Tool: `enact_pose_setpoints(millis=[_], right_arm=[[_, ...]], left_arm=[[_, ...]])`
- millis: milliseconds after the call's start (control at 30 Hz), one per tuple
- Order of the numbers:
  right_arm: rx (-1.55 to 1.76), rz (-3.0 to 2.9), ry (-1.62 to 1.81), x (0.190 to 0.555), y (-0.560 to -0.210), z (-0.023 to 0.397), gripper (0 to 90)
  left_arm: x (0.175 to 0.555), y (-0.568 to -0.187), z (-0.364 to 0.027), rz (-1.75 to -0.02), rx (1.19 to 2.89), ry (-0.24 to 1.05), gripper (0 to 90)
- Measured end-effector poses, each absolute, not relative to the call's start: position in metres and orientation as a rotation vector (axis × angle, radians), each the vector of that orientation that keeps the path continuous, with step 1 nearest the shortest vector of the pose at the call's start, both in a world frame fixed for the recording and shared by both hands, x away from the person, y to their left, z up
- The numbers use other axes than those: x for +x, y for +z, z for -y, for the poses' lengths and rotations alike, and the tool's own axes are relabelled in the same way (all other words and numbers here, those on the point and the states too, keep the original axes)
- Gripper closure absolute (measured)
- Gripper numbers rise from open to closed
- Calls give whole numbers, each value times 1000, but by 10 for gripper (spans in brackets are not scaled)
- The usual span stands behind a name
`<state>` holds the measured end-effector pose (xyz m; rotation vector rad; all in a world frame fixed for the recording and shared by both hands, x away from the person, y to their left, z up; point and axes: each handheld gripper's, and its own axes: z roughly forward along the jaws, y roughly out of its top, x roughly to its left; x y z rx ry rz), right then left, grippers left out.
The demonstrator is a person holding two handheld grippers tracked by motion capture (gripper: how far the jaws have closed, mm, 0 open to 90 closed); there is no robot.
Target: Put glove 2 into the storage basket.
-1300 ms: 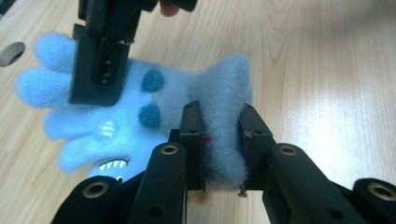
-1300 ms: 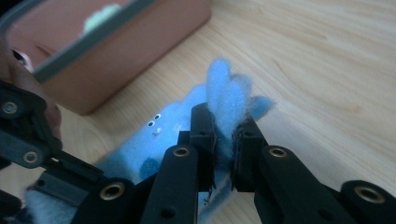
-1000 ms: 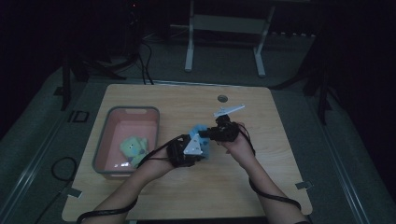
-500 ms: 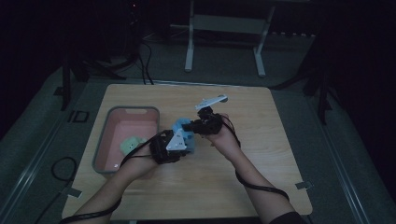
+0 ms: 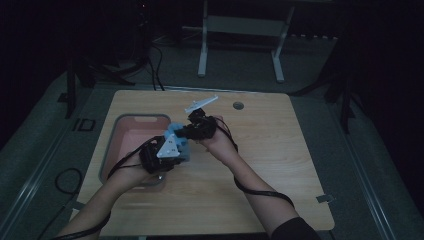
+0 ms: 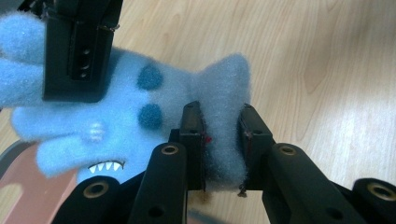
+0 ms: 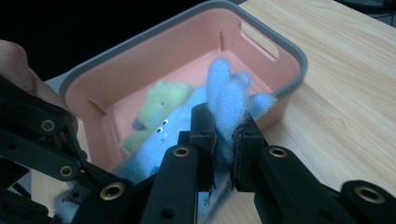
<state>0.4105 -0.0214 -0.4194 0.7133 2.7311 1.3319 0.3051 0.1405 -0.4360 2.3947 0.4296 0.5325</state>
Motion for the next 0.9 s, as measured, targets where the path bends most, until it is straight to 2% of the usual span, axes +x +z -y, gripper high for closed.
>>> enact_pose_setpoints(millis=[533, 900], right_arm=[[620, -2780, 1380, 409, -420, -38, 820], [627, -2804, 1331, 410, -435, -53, 819]], left_arm=[[293, -440, -198, -562, 2375, 552, 766], [294, -453, -206, -586, 2394, 528, 766]])
